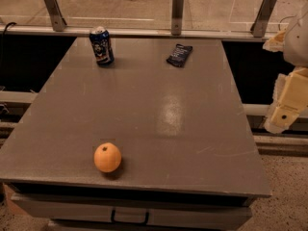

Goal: Move orange near pepsi can

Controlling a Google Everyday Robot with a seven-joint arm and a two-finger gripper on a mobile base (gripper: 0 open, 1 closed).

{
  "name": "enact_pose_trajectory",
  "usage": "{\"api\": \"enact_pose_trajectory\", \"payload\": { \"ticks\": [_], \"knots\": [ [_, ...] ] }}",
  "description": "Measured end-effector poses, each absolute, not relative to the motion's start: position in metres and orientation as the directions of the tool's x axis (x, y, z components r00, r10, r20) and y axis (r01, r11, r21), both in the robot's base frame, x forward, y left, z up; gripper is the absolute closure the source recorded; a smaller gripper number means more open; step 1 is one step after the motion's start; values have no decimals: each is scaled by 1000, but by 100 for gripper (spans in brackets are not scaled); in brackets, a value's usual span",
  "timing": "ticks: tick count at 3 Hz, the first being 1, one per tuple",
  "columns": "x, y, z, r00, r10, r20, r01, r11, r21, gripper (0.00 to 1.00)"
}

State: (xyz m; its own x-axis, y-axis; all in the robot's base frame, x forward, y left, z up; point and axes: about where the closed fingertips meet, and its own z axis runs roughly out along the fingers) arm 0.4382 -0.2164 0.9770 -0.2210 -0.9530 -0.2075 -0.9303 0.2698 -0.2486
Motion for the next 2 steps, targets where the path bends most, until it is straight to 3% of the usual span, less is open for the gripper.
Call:
{"api": "enact_pose_trajectory", "payload": {
  "ticks": [2],
  "knots": [
    [435,-198,964,-196,-950,-244,-945,250,-211,0]
  ]
}}
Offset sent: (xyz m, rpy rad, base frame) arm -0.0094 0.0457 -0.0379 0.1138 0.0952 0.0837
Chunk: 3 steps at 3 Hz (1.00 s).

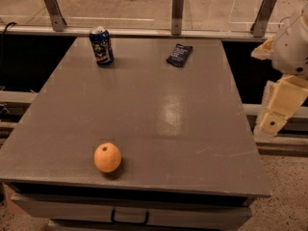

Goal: Move orange near pepsi can

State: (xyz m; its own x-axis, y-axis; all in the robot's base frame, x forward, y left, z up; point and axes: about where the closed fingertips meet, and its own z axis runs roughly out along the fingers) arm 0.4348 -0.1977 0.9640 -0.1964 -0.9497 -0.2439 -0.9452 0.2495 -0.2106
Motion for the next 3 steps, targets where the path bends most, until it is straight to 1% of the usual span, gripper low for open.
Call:
{"api": "enact_pose_trajectory", "payload": {
  "ticks": [1,2,3],
  "knots": [
    [426,-151,942,-127,-939,-319,-973,180,-142,0],
    [409,-90,924,-33,-906,-423,-993,77,-87,0],
    [397,-41,912,29,-861,-509,-998,-1,-56,0]
  ]
}}
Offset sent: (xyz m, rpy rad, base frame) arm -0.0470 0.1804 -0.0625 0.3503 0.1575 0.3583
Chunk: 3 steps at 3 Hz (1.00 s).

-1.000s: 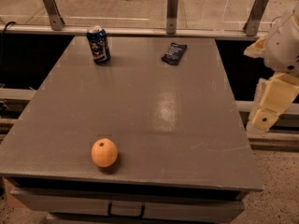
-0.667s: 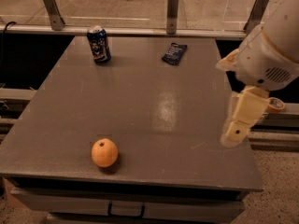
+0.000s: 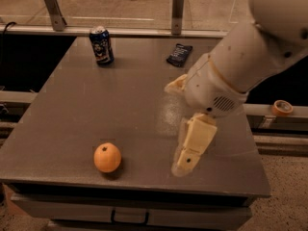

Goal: Move orange near pepsi can

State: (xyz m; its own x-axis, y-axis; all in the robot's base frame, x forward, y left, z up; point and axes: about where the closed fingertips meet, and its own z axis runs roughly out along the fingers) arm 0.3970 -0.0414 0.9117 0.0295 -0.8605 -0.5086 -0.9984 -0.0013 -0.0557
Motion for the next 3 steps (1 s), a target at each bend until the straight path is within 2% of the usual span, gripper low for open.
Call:
{"api": "enact_pose_trajectory", "payload": {
  "ticks": [3],
  "knots": [
    [376,55,871,98,-764,-637,-992,-128,1,0]
  ]
}}
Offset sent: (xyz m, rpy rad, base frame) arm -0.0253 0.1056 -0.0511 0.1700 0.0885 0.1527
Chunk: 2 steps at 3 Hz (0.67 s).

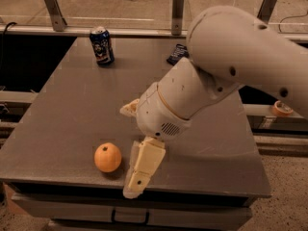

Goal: Move orange near pepsi can

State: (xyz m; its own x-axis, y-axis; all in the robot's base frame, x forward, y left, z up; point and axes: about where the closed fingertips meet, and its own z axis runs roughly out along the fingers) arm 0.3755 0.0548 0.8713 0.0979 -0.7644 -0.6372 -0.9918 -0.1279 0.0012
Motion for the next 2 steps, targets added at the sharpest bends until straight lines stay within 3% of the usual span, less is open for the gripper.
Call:
{"api": "enact_pose_trajectory", "payload": {
  "ticks": [1,2],
  "knots": [
    [376,73,861,93,-745,-661,-991,-136,15,0],
    [378,84,852,73,-730,-680,-991,-132,35,13]
  ]
}}
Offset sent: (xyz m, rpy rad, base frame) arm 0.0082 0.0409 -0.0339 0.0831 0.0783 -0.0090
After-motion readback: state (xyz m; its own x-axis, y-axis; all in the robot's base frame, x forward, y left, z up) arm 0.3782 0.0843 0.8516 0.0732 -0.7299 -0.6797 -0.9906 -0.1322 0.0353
